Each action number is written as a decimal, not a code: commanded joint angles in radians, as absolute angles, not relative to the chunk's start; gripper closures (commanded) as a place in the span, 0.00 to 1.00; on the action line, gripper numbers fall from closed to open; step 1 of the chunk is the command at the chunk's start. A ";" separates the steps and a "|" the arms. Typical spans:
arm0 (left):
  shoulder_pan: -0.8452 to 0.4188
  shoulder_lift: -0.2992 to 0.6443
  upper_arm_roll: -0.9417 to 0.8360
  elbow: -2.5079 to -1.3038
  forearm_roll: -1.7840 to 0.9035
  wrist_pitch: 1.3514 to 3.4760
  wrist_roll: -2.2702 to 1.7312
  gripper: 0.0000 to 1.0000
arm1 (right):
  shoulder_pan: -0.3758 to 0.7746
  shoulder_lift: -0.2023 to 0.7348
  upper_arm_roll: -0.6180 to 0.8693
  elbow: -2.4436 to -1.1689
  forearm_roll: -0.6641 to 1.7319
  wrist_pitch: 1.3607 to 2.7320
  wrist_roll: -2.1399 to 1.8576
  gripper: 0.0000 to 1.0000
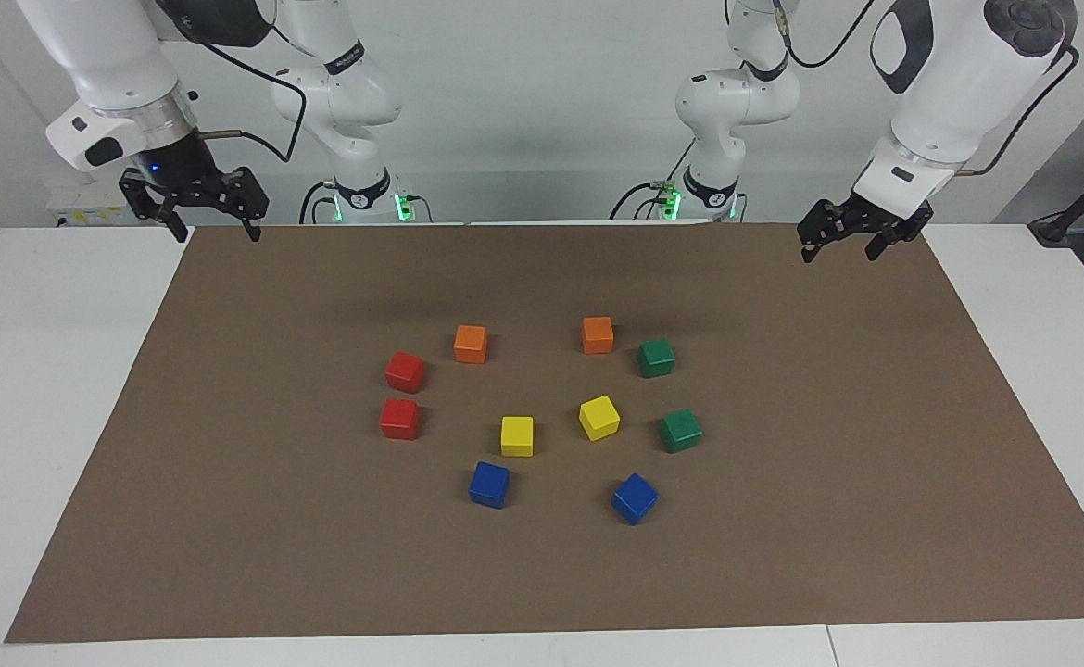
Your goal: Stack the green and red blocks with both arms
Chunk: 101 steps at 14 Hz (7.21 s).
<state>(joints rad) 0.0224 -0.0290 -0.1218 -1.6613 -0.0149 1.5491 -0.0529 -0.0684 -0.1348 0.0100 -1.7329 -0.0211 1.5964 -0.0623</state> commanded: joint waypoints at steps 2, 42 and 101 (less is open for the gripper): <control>0.023 -0.048 -0.118 -1.671 -0.014 1.534 -0.052 0.00 | -0.075 -0.153 0.012 -1.761 -0.002 1.625 -0.045 0.00; 0.023 -0.049 -0.118 -1.671 -0.014 1.534 -0.052 0.00 | 0.232 0.110 0.020 -2.194 0.058 2.349 0.560 0.00; -0.273 -0.032 -0.127 -2.100 -0.026 2.060 -0.633 0.00 | -0.160 0.209 0.009 -2.074 0.040 2.304 -0.195 1.00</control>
